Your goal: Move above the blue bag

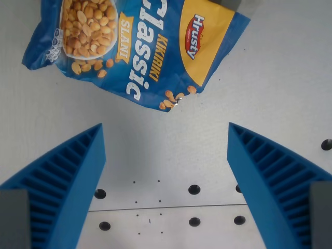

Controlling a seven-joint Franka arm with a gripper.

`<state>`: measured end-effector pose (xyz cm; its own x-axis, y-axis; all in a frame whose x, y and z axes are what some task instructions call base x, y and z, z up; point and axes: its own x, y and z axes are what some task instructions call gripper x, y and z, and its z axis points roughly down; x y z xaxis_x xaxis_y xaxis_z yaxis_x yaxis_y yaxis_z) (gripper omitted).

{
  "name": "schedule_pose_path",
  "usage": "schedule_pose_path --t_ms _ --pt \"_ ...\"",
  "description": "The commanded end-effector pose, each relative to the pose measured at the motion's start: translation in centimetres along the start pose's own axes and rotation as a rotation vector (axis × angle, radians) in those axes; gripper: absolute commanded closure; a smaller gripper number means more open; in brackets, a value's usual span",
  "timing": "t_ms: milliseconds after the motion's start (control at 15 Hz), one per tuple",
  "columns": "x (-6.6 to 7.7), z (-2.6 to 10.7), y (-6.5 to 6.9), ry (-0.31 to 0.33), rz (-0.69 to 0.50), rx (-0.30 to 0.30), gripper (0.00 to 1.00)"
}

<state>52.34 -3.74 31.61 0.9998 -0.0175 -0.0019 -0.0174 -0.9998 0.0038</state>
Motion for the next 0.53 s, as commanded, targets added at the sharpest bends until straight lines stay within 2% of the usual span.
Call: schedule_pose_path --t_ms 67,533 --pt "0.08 0.05 -0.03 0.005 -0.001 0.001 0.00" --pt "0.66 0.97 -0.21 0.020 -0.007 0.001 0.00"
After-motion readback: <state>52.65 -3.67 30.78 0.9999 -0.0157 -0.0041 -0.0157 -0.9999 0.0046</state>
